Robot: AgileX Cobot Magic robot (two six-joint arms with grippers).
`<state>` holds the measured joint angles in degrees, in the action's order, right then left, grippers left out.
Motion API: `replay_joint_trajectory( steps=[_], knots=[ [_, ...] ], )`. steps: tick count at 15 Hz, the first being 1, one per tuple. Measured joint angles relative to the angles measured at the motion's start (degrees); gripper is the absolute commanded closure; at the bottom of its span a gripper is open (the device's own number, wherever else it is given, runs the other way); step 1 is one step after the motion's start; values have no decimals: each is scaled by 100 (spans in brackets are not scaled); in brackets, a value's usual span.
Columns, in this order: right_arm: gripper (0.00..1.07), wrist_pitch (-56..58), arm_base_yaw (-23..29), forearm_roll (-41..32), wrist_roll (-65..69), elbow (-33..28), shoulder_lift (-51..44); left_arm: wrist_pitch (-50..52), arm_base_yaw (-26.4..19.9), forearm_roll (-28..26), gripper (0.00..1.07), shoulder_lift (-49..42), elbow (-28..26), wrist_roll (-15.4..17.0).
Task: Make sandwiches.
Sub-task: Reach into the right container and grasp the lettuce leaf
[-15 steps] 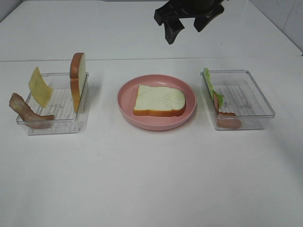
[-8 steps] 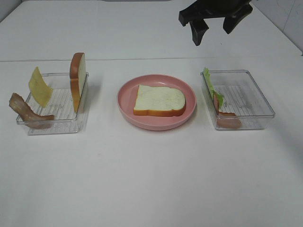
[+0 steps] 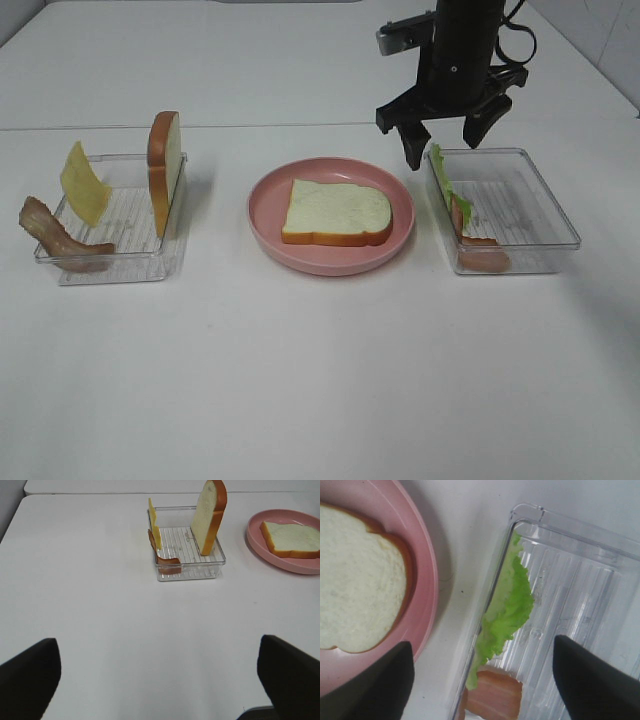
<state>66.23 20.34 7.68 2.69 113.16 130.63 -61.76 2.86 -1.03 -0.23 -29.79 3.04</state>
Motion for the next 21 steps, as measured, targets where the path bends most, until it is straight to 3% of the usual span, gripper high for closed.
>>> replay_joint_trajectory(
  steps=[7,10,11,12,15,16,21],
  knots=[
    [32,-218,0,0,0,0,332,0,0,0,6,0,0,0],
    [40,-269,0,0,0,0,338,0,0,0,6,0,0,0],
    [54,-269,0,0,11,0,338,0,0,0,6,0,0,0],
    [59,-269,0,0,40,0,338,0,0,0,6,0,0,0],
    [103,-286,0,34,149,0,344,0,0,0,6,0,0,0],
    [107,-292,0,74,155,0,344,0,0,0,6,0,0,0],
    [107,-201,0,298,235,57,344,0,0,0,6,0,0,0]
  ],
)
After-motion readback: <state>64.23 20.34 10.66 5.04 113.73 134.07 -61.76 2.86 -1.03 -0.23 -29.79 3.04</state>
